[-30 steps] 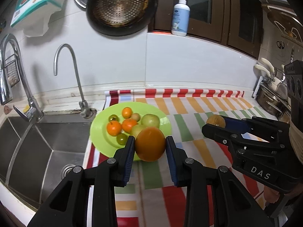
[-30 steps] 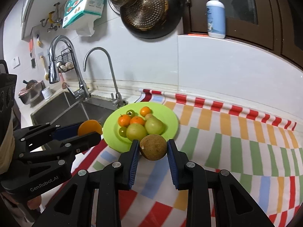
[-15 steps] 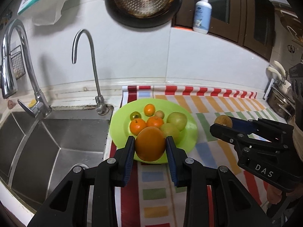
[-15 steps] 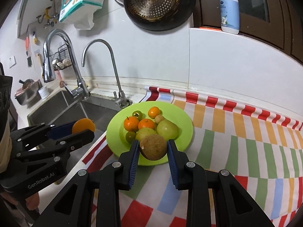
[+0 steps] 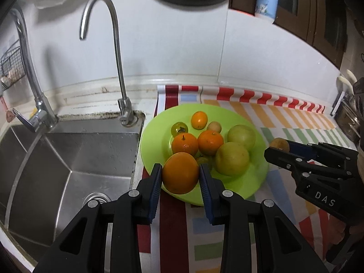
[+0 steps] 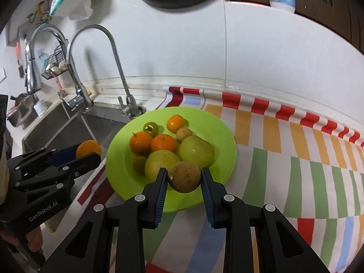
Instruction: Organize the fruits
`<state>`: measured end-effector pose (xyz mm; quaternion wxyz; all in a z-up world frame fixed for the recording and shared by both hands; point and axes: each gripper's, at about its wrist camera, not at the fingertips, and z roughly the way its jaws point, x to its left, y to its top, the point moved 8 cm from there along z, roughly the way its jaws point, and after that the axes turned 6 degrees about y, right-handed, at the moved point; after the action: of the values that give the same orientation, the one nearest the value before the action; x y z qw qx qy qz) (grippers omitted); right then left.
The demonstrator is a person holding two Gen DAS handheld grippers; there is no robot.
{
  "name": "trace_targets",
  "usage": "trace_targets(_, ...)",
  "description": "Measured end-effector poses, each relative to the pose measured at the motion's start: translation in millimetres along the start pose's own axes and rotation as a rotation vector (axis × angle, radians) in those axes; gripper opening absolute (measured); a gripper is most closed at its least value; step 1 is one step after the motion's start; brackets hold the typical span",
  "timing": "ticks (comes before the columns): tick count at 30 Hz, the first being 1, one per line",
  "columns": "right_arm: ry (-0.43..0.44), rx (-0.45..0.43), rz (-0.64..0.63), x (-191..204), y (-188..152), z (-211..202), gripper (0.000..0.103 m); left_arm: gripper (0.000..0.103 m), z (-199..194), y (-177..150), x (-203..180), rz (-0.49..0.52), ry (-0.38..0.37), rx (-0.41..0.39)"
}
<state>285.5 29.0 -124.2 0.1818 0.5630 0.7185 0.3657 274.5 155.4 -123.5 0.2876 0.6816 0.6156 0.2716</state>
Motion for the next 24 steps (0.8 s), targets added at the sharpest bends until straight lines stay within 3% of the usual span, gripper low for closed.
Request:
trace_targets(7,-0.007,0.026,0.025,-10,-1,20,0.032,0.033,24,2,0,0.01,-0.002,0.025)
trace_targets(8,-0.009,0.029,0.033,-12,-1,22,0.033,0.033,26,3,0,0.009,-0.003,0.025)
trace_targets(10,-0.008,0.032,0.052,-15,0,24,0.047,0.033,28,4,-1,0.019,-0.004,0.019)
trace_targets(13,-0.016,0.018,0.057,-18,3,24,0.047,0.034,29,7,-2,0.028,-0.002,0.009)
trace_targets(21,-0.046,-0.011,0.073,-19,2,6,0.047,0.039,6,9,-3,0.017,0.001,-0.03)
trace_targets(24,-0.06,-0.036,0.078,-17,1,-6,0.054,0.044,-8,11,-5,0.023,0.005,-0.057)
